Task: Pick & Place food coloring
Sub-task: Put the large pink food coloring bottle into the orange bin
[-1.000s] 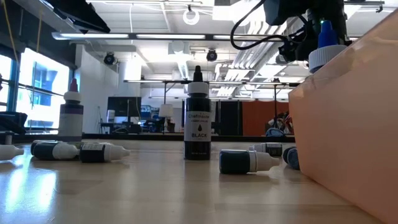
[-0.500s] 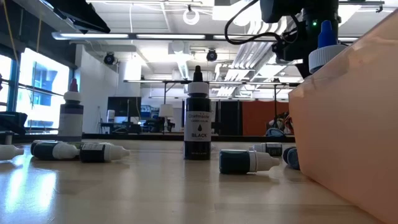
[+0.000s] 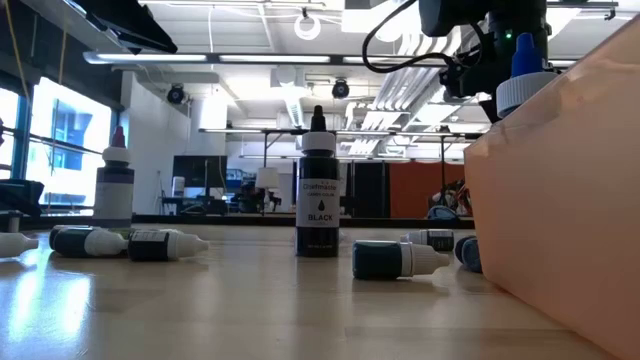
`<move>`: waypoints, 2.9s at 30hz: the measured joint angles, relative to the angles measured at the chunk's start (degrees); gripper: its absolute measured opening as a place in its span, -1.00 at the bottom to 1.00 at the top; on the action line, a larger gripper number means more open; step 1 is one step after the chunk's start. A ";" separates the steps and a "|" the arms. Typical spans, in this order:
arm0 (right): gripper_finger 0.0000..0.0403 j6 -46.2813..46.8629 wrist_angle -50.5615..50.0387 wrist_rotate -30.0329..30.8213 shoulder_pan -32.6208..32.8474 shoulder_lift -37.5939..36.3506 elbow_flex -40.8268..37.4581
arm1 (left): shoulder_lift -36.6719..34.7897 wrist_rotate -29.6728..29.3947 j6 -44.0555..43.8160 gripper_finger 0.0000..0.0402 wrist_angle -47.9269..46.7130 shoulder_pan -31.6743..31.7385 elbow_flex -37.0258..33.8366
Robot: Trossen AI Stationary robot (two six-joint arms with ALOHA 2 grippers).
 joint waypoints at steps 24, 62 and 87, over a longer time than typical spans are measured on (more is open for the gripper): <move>-0.52 2.64 -1.67 -1.53 0.00 0.00 0.00 | 0.00 0.00 0.00 -0.46 0.00 0.01 0.00; -0.85 5.68 0.40 -13.88 5.49 0.09 18.36 | 0.01 0.00 0.00 -0.46 -0.01 -0.01 0.00; -0.85 25.63 16.38 -9.18 31.41 1.16 11.75 | -0.01 0.00 0.00 -0.46 -0.01 0.00 0.00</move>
